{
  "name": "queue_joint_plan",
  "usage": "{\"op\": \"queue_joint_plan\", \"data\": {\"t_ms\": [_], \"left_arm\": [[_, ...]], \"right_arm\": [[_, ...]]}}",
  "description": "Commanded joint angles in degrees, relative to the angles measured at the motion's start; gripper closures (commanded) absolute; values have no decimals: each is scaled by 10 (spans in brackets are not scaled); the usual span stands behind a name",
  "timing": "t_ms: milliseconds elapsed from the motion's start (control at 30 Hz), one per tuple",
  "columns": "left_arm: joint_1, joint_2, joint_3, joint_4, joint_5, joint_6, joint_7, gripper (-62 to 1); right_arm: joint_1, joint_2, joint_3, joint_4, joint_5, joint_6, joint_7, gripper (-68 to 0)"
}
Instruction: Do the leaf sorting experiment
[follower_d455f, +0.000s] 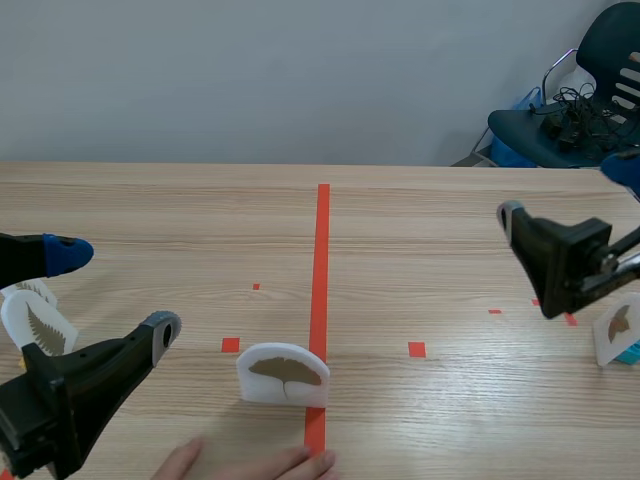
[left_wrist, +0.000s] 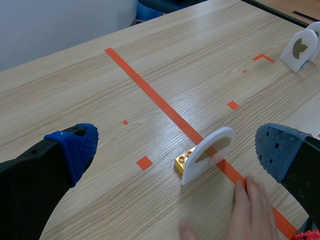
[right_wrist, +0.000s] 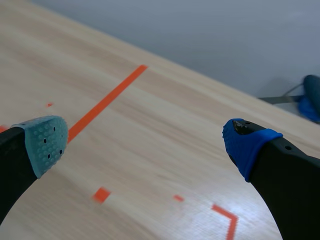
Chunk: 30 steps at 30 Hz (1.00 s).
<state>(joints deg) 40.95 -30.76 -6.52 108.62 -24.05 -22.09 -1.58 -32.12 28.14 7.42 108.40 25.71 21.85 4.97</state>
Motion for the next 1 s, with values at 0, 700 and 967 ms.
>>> {"op": "queue_joint_plan", "data": {"t_ms": [0, 700, 967], "left_arm": [[-2, 2, -2, 3, -5, -1, -7, -623], [-2, 2, -2, 3, -5, -1, -7, -623], [-2, 2, -2, 3, -5, -1, -7, -623]], "right_arm": [[-21, 21, 5, 5, 9, 16, 6, -647], [168, -50, -298, -228, -155, 75, 83, -655], [286, -144, -415, -390, -208, 42, 111, -654]]}}
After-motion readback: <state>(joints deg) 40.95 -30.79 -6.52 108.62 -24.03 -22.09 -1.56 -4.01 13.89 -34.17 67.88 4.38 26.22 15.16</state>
